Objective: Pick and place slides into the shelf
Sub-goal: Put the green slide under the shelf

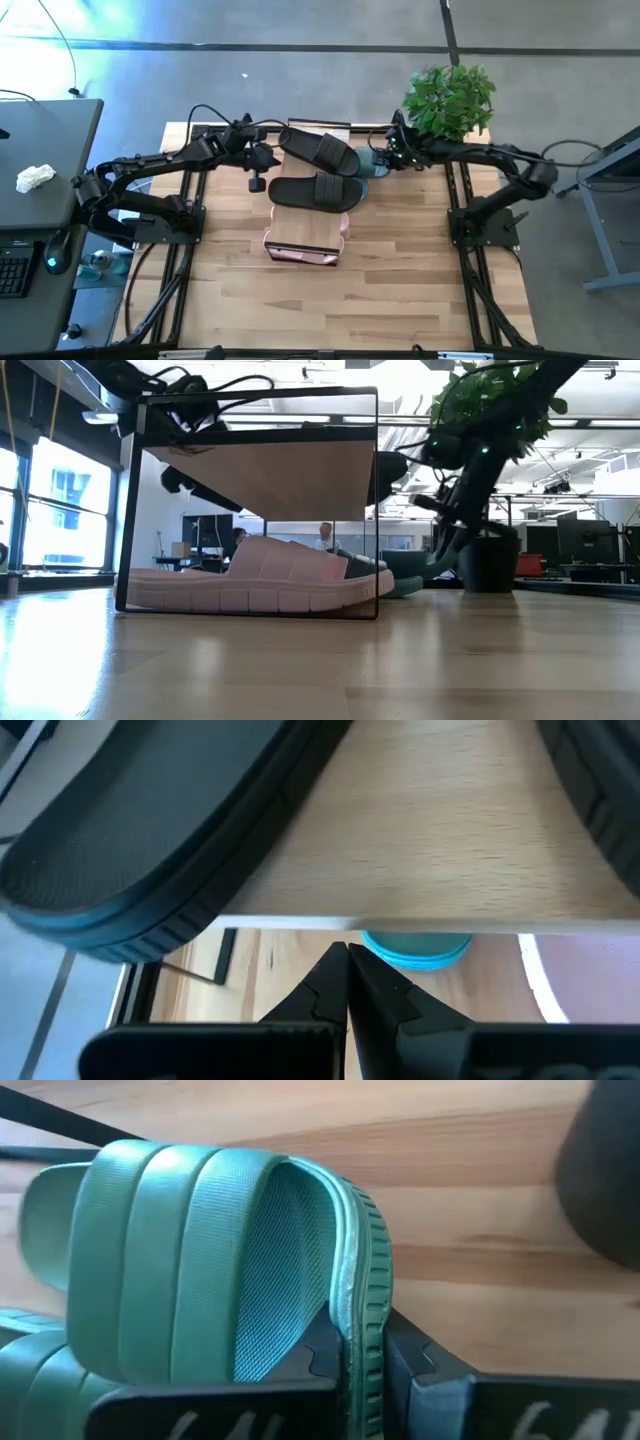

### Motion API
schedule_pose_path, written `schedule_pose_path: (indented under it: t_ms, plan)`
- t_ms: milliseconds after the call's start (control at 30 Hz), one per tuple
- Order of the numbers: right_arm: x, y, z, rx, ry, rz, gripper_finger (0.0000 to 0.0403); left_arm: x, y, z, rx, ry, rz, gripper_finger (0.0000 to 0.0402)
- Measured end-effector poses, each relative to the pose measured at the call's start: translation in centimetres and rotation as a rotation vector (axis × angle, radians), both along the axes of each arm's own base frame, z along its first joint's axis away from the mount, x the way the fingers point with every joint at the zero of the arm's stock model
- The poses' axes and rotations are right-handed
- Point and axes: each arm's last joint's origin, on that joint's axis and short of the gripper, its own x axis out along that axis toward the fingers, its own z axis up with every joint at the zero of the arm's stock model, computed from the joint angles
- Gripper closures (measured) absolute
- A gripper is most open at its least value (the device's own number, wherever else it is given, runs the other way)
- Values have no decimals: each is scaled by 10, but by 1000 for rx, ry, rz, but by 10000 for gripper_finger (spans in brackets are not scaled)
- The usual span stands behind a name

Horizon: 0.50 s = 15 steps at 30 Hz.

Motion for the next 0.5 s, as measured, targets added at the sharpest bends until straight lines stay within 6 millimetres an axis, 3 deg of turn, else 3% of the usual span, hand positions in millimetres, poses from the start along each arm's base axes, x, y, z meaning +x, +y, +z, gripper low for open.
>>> schedule_pose_path:
  t_ms: [333, 500]
  plan:
    - [39, -26, -2, 45, -28, 82, 400, 0, 0, 0, -8, -7, 20, 401]
    - [45, -25, -8, 51, 6, 94, 400, 0, 0, 0, -23, -14, 35, 401]
